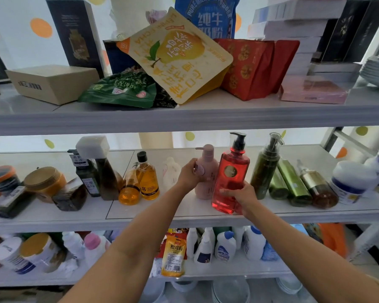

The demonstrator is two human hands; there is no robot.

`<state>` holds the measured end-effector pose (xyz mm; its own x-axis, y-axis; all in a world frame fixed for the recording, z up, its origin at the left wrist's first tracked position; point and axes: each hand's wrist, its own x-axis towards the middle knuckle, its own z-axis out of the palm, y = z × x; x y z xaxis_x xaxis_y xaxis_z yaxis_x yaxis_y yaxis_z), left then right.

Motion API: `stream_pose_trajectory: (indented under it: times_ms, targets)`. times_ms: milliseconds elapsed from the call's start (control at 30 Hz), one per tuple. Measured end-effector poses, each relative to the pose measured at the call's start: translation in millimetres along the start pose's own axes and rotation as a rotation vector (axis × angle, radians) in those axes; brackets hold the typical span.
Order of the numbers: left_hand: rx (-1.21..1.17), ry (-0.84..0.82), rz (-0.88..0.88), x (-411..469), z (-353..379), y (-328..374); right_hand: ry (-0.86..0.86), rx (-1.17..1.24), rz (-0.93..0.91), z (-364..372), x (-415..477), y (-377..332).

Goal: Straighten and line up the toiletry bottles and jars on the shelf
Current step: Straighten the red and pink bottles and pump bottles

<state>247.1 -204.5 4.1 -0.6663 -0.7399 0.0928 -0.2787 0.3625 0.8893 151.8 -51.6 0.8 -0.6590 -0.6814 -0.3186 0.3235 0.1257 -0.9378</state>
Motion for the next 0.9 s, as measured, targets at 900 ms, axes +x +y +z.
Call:
stream_pose_trajectory:
  times_ms: [900]
  targets:
    - [-0.058, -0.068, -0.072, 7.0, -50.4, -35.7, -0.155, -0.177, 0.018, 33.4, 51.0, 8.2]
